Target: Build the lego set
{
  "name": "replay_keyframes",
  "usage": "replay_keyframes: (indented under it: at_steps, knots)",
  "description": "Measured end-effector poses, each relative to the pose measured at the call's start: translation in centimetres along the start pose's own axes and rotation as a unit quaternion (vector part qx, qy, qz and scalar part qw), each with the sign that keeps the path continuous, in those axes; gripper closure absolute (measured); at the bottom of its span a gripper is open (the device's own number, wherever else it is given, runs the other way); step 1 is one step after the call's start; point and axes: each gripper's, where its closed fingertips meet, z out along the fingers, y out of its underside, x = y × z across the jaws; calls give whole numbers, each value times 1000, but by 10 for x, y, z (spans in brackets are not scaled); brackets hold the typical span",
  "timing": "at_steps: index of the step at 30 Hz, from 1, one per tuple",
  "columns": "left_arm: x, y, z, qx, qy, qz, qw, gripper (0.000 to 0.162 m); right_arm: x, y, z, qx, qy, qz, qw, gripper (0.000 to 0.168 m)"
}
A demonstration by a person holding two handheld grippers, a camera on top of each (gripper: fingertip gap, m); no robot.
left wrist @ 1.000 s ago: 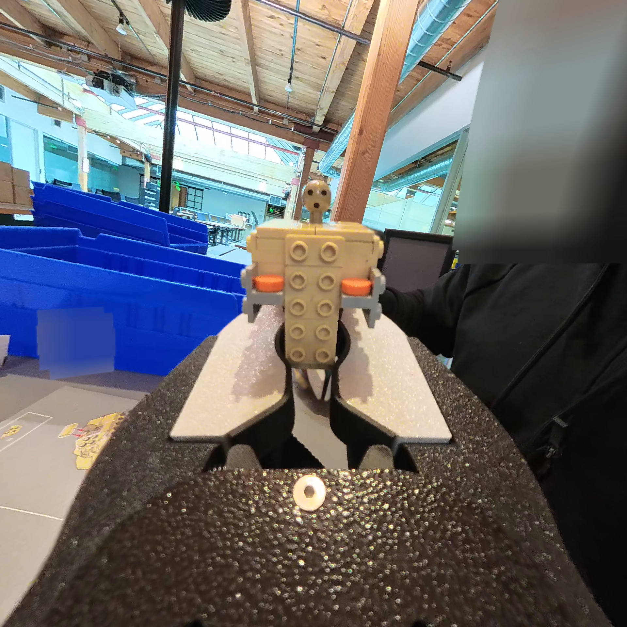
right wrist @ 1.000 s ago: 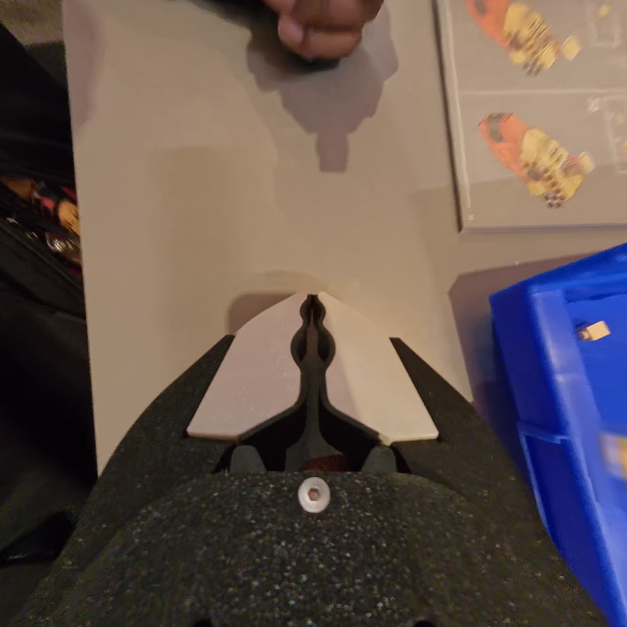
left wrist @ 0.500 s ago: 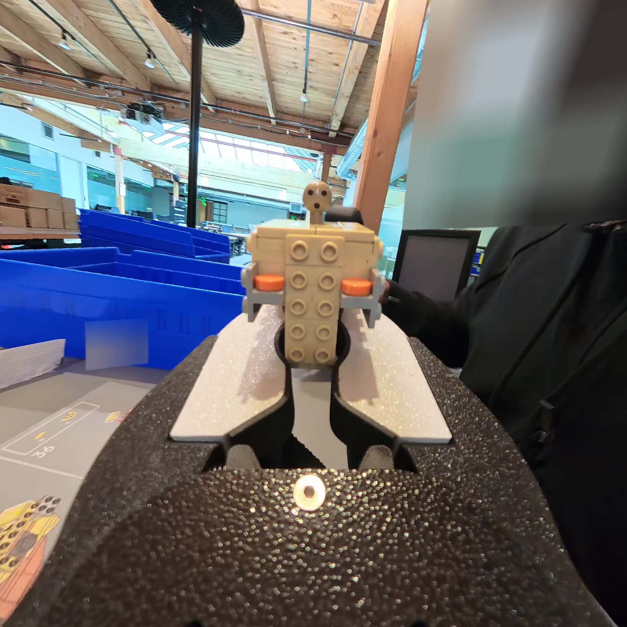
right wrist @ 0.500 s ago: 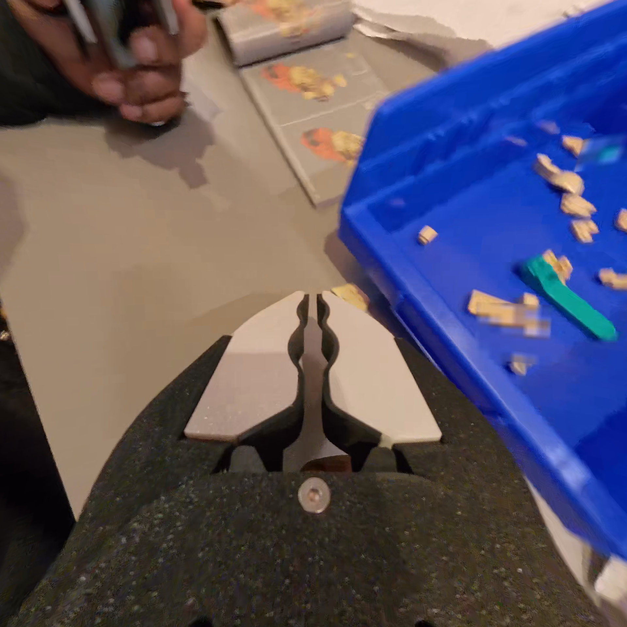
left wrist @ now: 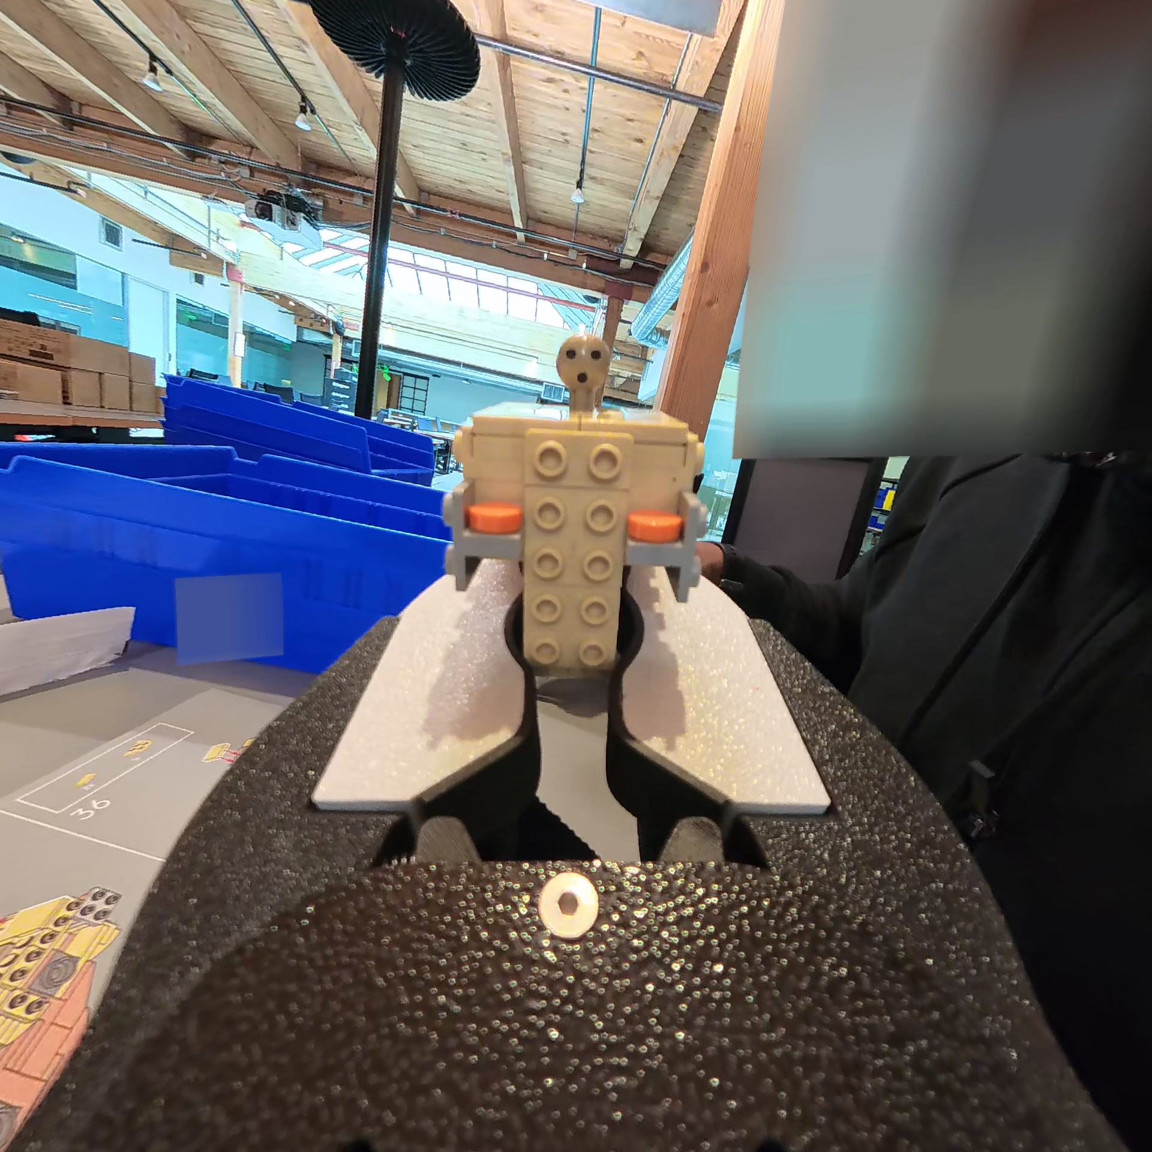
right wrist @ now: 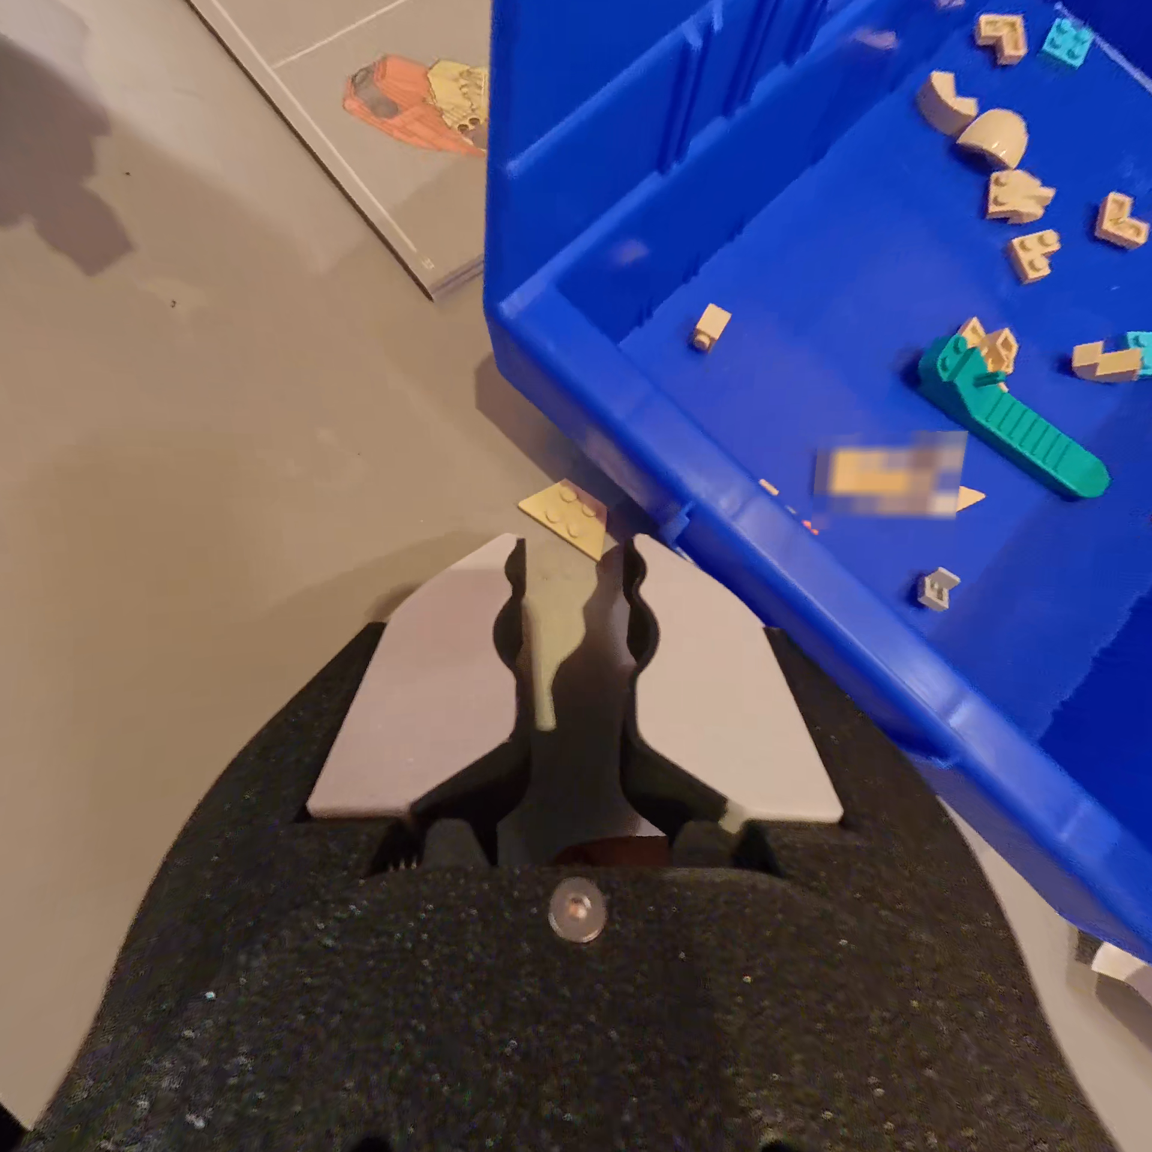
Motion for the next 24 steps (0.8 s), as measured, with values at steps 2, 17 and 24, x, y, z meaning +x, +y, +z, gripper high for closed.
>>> replay_keyframes:
  at_steps: [2,17,24]
  knots:
    - [1,0,0,-1,2,0,1000,141,-1,2,3,-10,-7,1,1000,138]
    - [4,-1,-1,3,15,-1,1000,141,-44,0,-2,-7,-75,-31,997,139]
    - [5,1,0,-3,17,4,1000,141,-11,-6,0,4,-12,5,1000,138]
